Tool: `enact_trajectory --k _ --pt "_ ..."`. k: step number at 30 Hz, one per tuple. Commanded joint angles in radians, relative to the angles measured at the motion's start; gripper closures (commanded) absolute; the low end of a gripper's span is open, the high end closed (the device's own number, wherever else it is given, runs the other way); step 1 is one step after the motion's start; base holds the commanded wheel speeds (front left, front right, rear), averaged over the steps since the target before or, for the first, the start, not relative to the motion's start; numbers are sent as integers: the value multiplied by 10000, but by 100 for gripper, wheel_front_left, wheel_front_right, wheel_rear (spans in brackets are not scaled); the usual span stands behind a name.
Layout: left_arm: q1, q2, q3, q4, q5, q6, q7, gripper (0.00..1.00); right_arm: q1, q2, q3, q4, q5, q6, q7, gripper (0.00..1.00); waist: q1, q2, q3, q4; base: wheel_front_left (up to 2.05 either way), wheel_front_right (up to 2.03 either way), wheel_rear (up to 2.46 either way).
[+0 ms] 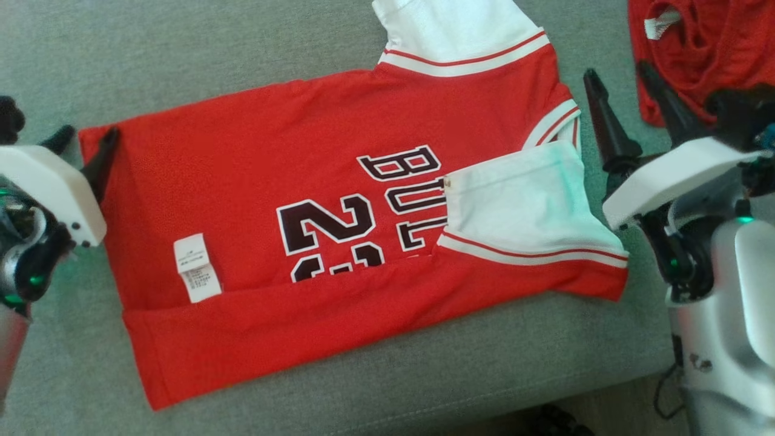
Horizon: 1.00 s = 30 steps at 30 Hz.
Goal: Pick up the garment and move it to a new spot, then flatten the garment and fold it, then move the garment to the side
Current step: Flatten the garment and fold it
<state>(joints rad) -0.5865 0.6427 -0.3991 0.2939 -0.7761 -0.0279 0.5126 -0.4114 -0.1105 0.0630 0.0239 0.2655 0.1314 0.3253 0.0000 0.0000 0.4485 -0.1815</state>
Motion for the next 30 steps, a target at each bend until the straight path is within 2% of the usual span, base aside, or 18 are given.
enact_trajectory --k 1,3,4,5,12,20,25,30 --pt "-35 439 190 -156 -22 -45 204 20 -392 -102 197 -378 56 -7 -83 0 0 0 -16 57 0 0 0" --pt "32 468 62 -331 -11 -74 387 65 -527 -176 257 -372 36 -7 -41 0 0 0 -34 150 0 0 0" --pt "56 451 23 -411 -19 -69 437 78 -619 -217 308 -363 10 -7 -7 0 0 0 -40 208 0 0 0" --pt "74 422 4 -481 -37 -58 449 100 -734 -249 380 -334 -13 -7 31 0 0 0 -46 255 0 0 0" --pt "-134 33 -50 -901 291 1 -417 100 -2277 -449 848 671 -259 -7 424 0 0 0 -20 778 0 0 0" --pt "-645 -750 -372 -1385 795 -97 -1564 100 -4845 -695 913 3598 -1065 -7 1255 0 0 0 197 1918 0 0 0" --pt "-943 -1335 -800 -1483 1052 -243 -1980 100 -6103 -820 409 5510 -1764 -7 1757 0 0 0 398 2686 0 0 0" --pt "-1247 -1790 -1123 -1377 1179 -369 -2221 100 -6937 -861 56 6963 -2550 -7 2206 0 0 0 602 3138 0 0 0"
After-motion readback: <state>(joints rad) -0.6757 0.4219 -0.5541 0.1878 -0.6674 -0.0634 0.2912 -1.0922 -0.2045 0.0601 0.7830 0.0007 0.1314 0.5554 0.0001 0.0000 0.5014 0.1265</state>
